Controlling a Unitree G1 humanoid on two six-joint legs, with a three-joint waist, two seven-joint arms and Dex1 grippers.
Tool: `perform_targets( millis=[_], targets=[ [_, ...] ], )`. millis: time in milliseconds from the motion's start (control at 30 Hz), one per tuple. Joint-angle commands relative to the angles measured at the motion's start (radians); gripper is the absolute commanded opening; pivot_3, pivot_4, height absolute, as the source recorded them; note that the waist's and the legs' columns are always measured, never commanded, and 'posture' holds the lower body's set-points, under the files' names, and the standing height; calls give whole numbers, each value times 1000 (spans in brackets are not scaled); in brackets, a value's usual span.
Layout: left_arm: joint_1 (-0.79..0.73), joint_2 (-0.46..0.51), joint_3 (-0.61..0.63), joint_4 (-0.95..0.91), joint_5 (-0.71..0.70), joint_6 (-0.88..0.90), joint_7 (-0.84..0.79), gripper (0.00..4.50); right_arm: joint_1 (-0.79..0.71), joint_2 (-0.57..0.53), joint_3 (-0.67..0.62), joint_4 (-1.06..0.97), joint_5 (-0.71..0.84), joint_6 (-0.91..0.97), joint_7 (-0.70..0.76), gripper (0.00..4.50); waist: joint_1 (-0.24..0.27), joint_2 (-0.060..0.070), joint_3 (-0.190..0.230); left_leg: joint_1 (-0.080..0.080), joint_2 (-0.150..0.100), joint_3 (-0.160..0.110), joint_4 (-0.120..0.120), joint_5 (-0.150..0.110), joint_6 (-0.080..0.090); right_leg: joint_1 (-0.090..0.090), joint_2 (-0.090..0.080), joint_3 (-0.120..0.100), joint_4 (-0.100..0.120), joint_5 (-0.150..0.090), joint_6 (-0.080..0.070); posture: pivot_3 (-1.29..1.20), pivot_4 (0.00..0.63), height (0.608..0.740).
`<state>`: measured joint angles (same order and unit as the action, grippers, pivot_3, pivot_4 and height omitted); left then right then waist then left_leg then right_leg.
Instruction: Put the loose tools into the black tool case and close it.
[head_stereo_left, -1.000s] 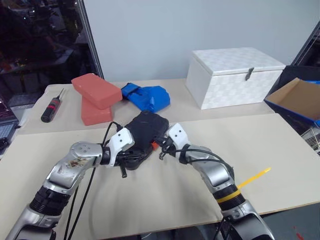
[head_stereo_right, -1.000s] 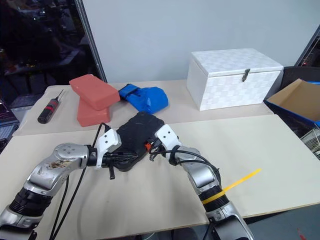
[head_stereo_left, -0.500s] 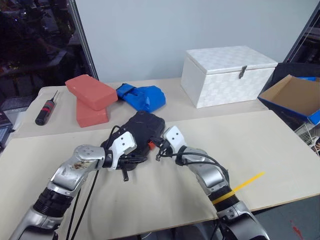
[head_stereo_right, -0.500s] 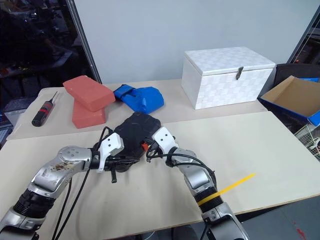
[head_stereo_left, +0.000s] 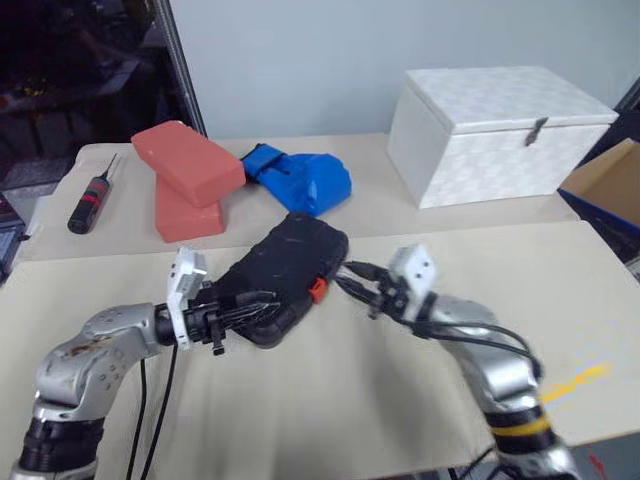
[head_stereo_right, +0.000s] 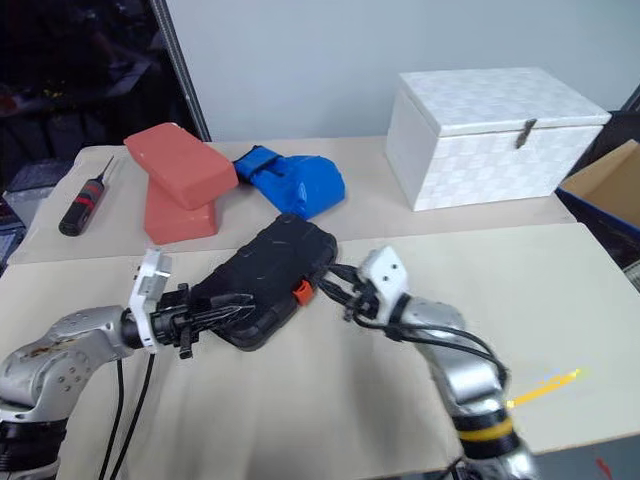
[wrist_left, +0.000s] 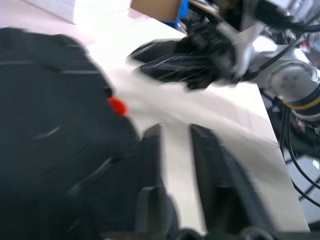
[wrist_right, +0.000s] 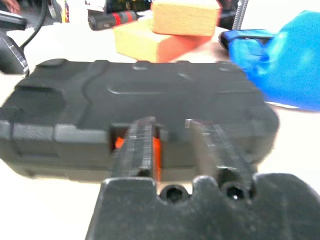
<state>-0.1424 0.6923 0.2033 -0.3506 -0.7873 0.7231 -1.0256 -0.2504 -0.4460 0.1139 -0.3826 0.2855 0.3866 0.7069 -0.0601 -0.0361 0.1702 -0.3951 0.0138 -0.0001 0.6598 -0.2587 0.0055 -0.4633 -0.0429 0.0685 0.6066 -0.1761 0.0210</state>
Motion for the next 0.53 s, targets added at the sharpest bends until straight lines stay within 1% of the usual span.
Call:
perform_targets(
  millis=[33, 67, 133, 200, 233, 333, 400, 433, 500, 533],
  targets=[
    [81, 34, 88, -88, -39, -11, 3, 2686, 142, -134, -135, -205, 120, 74, 89, 2946, 10, 0, 0, -3, 0, -1, 0, -2, -1, -2, -1, 0, 2, -2, 1, 0, 150, 740],
    [117, 46, 114, -104, -44, -12, -1, 2913, 204, -184, -191, -241, 146, 77, 121, 3148, 15, 0, 0, -5, 0, -1, 0, -3, -1, -3, -2, 0, 1, -2, 1, 0, 150, 740],
    [215, 71, 192, -133, -48, -22, -18, 3719, 365, -280, -365, -299, 207, 79, 214, 3905, 23, 0, 0, -6, -1, -2, 2, -8, 0, -4, -4, 1, -1, -4, 4, 0, 150, 740],
    [301, 87, 241, -161, -17, -54, -24, 4476, 477, -324, -503, -311, 243, 58, 274, 4500, 26, 0, 0, -7, -3, -1, 2, -10, 3, -3, -8, 0, -8, -5, 7, 0, 150, 740],
    [340, 93, 260, -178, -8, -66, -25, 4476, 518, -332, -558, -311, 252, 43, 290, 4500, 26, 0, 0, -7, -5, 0, 2, -11, 4, -1, -10, 0, -12, -6, 8, 0, 150, 740],
    [443, 93, 314, -220, 13, -101, -23, 4476, 629, -333, -697, -311, 254, -14, 343, 4500, 28, -2, 1, 2, -11, 2, 3, -13, 8, 9, -17, 0, -13, -9, 14, 0, 150, 740],
    [474, 90, 320, -235, 30, -124, -16, 4476, 658, -330, -739, -314, 259, -25, 352, 4500, 32, -2, 1, 4, -12, 2, 7, -13, 8, 11, -17, 1, -12, -15, 22, 0, 150, 740],
    [483, 90, 320, -240, 31, -130, -12, 4476, 666, -330, -749, -314, 264, -29, 353, 4500, 34, -3, 2, 7, -12, 3, 9, -13, 8, 15, -17, 0, -11, -15, 22, 0, 150, 740],
    [488, 87, 313, -255, 24, -127, 10, 4476, 677, -336, -772, -326, 283, -16, 347, 4500, 36, -4, 3, 15, -11, 4, 12, -13, 8, 24, -16, 0, -11, -18, 16, 0, 150, 740],
    [484, 88, 302, -265, 27, -121, 25, 4476, 675, -340, -774, -327, 288, -11, 345, 4500, 36, -4, 3, 16, -8, 3, 13, -13, 8, 25, -16, -1, -11, -19, 16, 0, 150, 740]
  ],
)
